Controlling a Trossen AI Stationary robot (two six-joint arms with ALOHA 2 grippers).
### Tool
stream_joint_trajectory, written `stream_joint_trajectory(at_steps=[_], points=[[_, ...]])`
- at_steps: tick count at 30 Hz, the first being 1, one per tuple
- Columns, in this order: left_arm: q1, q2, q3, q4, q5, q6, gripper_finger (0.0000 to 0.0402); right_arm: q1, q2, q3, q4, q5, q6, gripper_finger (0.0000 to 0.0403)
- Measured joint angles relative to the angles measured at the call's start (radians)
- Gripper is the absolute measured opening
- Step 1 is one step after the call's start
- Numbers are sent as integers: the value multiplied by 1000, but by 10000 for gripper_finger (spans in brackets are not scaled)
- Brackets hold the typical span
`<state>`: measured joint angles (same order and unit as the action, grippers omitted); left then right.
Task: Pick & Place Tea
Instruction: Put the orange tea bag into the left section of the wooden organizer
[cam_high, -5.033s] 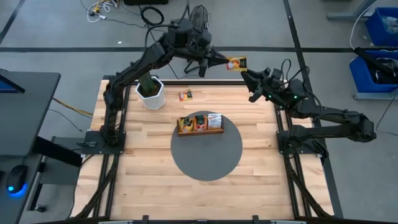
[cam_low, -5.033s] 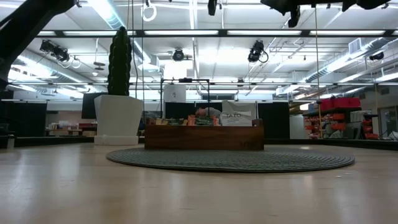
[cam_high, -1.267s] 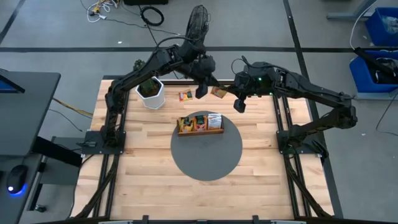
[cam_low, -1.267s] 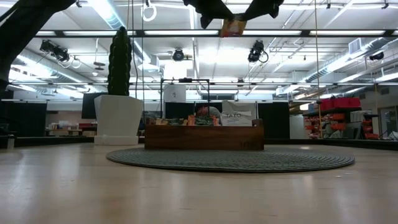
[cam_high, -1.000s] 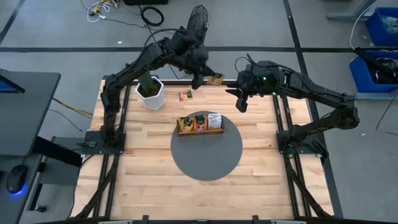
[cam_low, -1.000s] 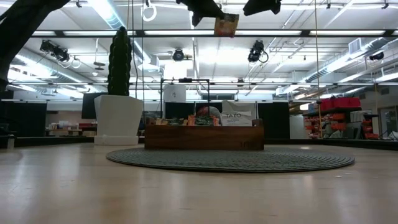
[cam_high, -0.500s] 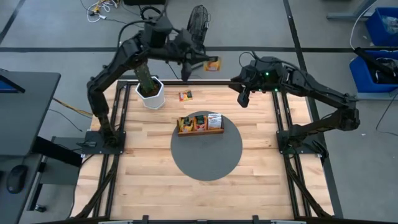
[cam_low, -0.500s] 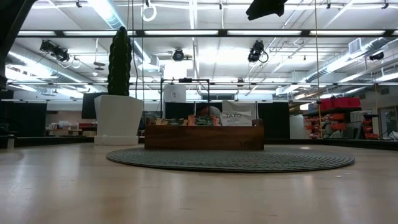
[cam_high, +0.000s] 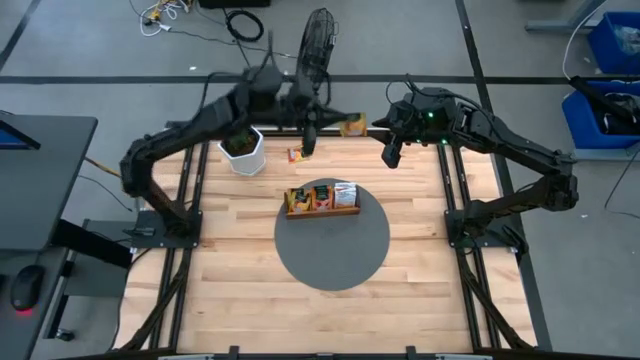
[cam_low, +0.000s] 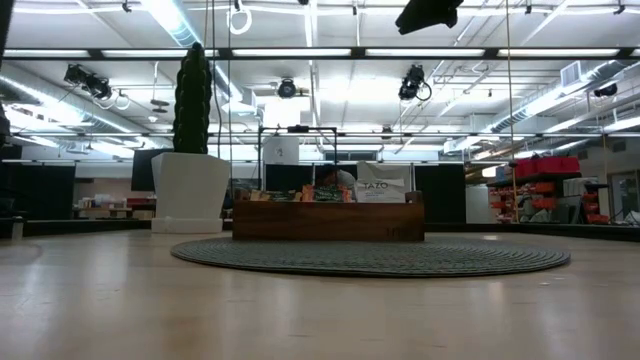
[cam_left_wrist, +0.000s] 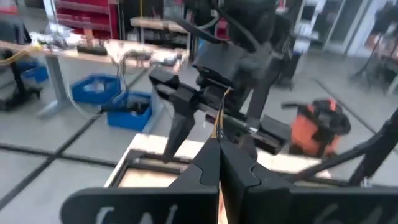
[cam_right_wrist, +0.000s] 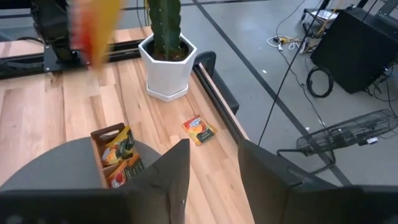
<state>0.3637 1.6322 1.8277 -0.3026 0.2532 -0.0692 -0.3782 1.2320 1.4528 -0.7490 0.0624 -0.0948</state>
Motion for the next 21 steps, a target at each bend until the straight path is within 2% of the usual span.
stream_joint_trajectory(at_steps=[2, 6, 10, 16, 21], points=[[-6, -58, -129, 96, -27, -23, 0, 0, 0, 0, -4, 0, 0, 141], [-2, -146, -315, 123, -57, -46, 0, 0, 0, 0, -26, 0, 0, 140], [-5, -215, -458, 132, -81, -72, 0, -12, 0, 0, -25, 8, -6, 140], [-35, -293, -673, 260, -101, -120, 0, -50, 0, 0, -2, 2, -13, 140], [-61, -359, -831, 297, -119, -122, 0, -62, 0, 0, 0, -2, 9, 141]])
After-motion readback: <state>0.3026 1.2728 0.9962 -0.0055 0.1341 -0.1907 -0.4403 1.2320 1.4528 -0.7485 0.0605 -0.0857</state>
